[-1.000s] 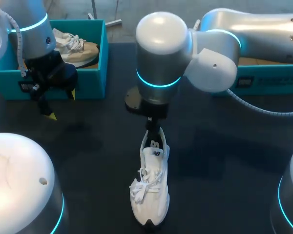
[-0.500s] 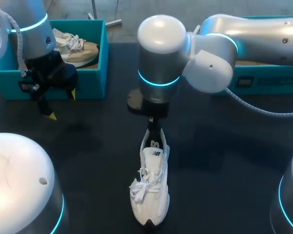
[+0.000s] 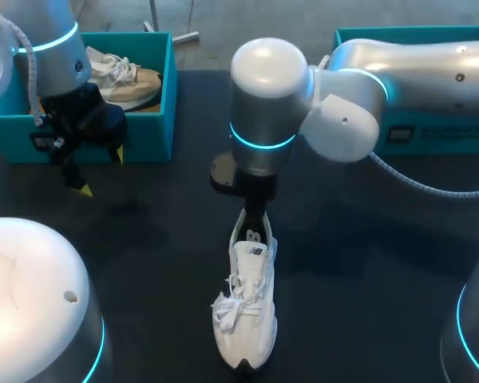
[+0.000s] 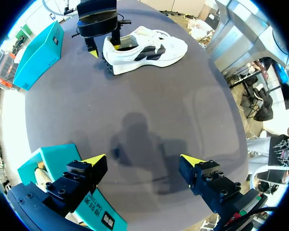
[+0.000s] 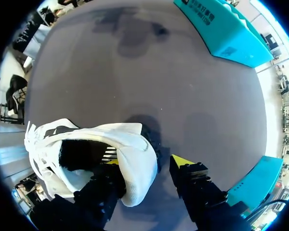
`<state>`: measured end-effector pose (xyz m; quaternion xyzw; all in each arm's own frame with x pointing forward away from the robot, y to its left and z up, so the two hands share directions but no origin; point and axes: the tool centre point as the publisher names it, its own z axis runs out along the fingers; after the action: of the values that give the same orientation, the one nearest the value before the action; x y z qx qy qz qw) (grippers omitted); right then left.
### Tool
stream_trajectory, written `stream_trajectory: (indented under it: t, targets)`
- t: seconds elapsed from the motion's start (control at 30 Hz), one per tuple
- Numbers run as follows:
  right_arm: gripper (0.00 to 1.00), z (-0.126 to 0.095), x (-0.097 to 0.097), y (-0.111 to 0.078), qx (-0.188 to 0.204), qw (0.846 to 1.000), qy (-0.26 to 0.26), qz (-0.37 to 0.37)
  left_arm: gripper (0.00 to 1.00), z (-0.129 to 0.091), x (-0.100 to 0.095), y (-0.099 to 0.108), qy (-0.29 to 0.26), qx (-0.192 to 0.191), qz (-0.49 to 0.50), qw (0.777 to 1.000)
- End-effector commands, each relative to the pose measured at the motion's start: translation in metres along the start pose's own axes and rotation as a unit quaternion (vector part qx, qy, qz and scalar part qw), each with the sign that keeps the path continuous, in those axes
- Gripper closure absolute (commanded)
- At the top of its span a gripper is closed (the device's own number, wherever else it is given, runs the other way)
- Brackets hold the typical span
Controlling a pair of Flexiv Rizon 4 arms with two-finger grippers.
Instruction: Take the shoe out of the shoebox, open the shoe tongue, remove and reinsert the insole, then place the shoe into the shoebox
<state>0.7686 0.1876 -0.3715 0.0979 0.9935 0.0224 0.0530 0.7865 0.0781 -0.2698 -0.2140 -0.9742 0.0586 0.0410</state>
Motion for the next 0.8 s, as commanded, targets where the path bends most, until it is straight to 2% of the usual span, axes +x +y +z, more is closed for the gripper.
stream_trajectory:
  t: [0.03, 0.6, 0.67, 0.7, 0.73, 0.77, 0.8]
  targets:
    - [0.47, 0.0063, -0.0004, 0.0019, 0.001, 1.000, 0.003, -0.001, 0.00, 0.0002, 0.0012, 0.0001, -0.001, -0.001, 0.000, 1.000]
    - [0.55, 0.0137, 0.0066, -0.0006, -0.003, 1.000, 0.014, -0.001, 0.00, 0.0002, 0.0012, 0.0001, -0.001, -0.001, 0.000, 1.000]
    - [0.60, 0.0148, 0.0076, -0.0006, -0.003, 1.000, 0.015, 0.000, 0.00, 0.0002, 0.0012, 0.0001, -0.001, -0.001, 0.000, 1.000]
    - [0.68, 0.0152, 0.0082, -0.0006, -0.002, 1.000, 0.015, 0.000, 0.00, 0.0002, 0.0012, 0.0001, -0.001, -0.001, 0.000, 1.000]
    - [0.80, 0.0154, 0.0086, -0.0006, -0.002, 1.000, 0.016, 0.000, 0.00, 0.0002, 0.0012, 0.0001, -0.001, -0.001, 0.000, 1.000]
    - [1.00, 0.0153, 0.0089, -0.0006, -0.002, 1.000, 0.016, 0.001, 0.00, 0.0002, 0.0012, 0.0001, -0.001, -0.001, 0.000, 1.000]
    - [1.00, 0.0150, 0.0093, -0.0007, -0.002, 1.000, 0.015, 0.001, 0.00, 0.0002, 0.0012, 0.0001, -0.001, -0.001, 0.000, 1.000]
